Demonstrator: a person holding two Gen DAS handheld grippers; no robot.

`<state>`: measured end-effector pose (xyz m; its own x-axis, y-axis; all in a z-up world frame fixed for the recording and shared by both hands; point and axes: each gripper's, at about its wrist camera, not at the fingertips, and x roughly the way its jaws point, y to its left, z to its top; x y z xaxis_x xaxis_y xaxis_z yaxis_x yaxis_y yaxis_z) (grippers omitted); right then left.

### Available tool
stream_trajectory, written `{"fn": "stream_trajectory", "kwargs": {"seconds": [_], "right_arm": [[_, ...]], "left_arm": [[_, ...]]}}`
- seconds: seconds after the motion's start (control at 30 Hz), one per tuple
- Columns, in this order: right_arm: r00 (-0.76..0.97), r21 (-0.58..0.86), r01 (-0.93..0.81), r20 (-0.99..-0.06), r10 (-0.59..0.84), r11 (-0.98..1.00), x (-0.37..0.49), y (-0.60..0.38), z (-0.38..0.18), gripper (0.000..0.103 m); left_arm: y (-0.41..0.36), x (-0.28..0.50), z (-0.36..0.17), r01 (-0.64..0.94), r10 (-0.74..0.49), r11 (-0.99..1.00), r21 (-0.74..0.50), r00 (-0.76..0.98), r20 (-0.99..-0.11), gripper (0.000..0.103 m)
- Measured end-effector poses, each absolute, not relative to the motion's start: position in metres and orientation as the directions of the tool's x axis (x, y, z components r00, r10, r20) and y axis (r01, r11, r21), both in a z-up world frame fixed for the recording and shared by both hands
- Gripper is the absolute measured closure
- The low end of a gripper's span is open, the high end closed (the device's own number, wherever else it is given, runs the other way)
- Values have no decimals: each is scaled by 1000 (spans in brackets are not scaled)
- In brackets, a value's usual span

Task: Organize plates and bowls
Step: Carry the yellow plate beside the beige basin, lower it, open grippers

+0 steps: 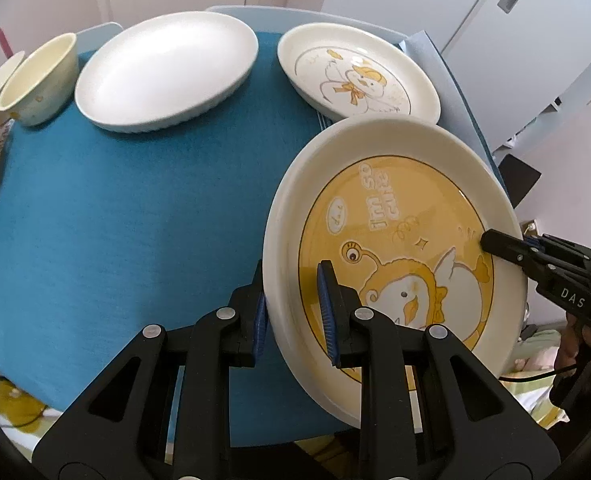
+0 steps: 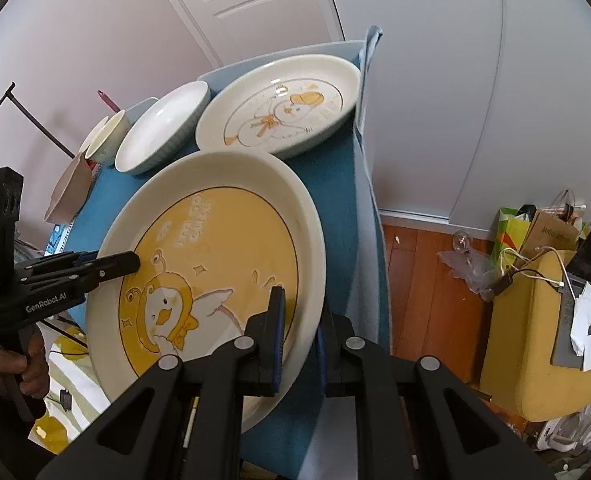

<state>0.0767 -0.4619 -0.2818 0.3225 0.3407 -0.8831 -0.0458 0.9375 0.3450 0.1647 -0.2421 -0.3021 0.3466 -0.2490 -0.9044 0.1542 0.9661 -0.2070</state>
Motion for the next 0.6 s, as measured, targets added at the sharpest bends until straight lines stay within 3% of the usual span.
{"fn": "stream_trajectory", "kwargs": {"seconds": [0.6], "right_arm": [[370, 385, -142, -834, 410, 912, 113, -318, -228, 91]], "left_arm": [[-80, 151, -240, 84, -186, 983, -166, 433, -882, 83]]}}
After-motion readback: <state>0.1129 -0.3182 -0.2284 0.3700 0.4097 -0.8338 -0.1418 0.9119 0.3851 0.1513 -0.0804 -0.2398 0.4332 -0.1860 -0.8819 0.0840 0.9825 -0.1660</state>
